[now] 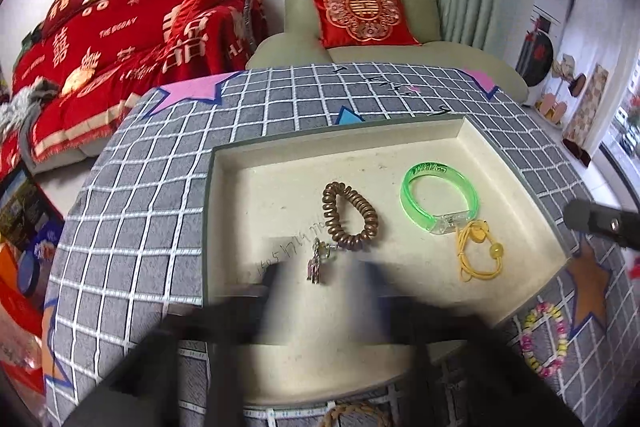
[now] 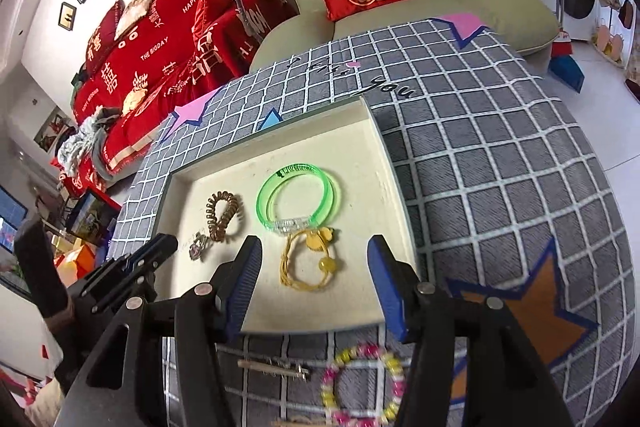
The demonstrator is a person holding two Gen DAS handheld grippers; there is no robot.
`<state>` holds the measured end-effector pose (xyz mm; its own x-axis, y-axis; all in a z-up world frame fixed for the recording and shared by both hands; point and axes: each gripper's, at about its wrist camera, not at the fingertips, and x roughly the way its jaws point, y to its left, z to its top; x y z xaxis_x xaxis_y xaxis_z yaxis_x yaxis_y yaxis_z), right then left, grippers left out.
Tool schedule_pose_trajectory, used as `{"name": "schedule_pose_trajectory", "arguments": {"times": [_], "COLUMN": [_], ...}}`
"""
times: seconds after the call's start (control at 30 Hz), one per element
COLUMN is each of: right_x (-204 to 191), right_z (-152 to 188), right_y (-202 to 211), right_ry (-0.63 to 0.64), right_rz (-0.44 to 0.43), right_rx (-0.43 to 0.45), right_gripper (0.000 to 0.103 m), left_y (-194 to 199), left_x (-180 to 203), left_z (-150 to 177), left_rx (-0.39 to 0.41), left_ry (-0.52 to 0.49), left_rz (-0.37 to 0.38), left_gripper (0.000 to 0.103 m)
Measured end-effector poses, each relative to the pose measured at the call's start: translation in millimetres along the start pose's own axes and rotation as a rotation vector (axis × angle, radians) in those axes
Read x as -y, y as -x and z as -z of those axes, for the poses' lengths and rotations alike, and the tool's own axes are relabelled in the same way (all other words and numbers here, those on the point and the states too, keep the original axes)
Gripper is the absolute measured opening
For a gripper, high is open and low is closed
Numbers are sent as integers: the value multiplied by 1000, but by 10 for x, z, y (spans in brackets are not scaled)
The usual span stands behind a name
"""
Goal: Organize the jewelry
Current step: 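Withdraw both tools from the tray toward the remaining jewelry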
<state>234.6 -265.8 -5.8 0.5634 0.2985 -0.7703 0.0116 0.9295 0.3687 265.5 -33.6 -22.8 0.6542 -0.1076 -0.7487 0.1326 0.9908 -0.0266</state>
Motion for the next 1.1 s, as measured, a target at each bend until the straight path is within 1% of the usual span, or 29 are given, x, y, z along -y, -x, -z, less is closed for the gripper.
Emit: {"name": "schedule_pose_trajectory", "arguments": {"times": [0.03, 0.07, 0.13, 0.23, 0.27, 0.33, 0.5, 0.57, 0.6, 0.63, 0.7, 0.83, 0.93, 1.1], "right_x": [10, 19, 40, 31, 30, 41, 49, 66, 75, 87, 113, 195, 232, 281], "right_z": [15, 31, 69, 110, 128, 164, 268, 325, 352, 384, 443, 552, 636, 793], "right_y": [26, 53, 119, 188, 209, 257, 376, 427, 449, 481, 541, 636, 672, 685], "right_ry": [-4, -6, -12, -8, -8, -12, -18, -23, -25, -28, -34, -52, -53, -40], "right_rz": [1, 3, 2, 7, 5, 1, 5, 4, 6, 9, 14, 20, 20, 39], "right_rx": [0, 2, 9, 8, 9, 16, 25, 29, 30, 33, 41, 36, 19, -16], "right_gripper": [60, 62, 66, 68, 74, 82, 84, 94, 97, 103, 103, 103, 103, 103], "left_y": [75, 117, 155, 256, 295, 397, 671, 752, 789, 823, 875, 964, 1011, 1073], "left_x": [-15, -8, 26, 58, 55, 54, -12, -35, -50, -63, -81, -117, -124, -44], "left_z": [4, 4, 5, 44, 63, 127, 320, 412, 464, 516, 612, 822, 965, 1194], "left_rx": [37, 58, 56, 74, 80, 87, 85, 82, 78, 77, 75, 53, 26, -1], "left_ry": [18, 15, -8, -27, -29, -34, -38, -31, -26, -21, -17, -1, 4, -14], "left_rz": [-40, -52, -39, -55, -57, -57, -49, -34, -30, -35, -49, -46, -8, 27], "left_gripper": [103, 103, 103, 103, 103, 103, 103, 103, 103, 103, 103, 103, 103, 103]}}
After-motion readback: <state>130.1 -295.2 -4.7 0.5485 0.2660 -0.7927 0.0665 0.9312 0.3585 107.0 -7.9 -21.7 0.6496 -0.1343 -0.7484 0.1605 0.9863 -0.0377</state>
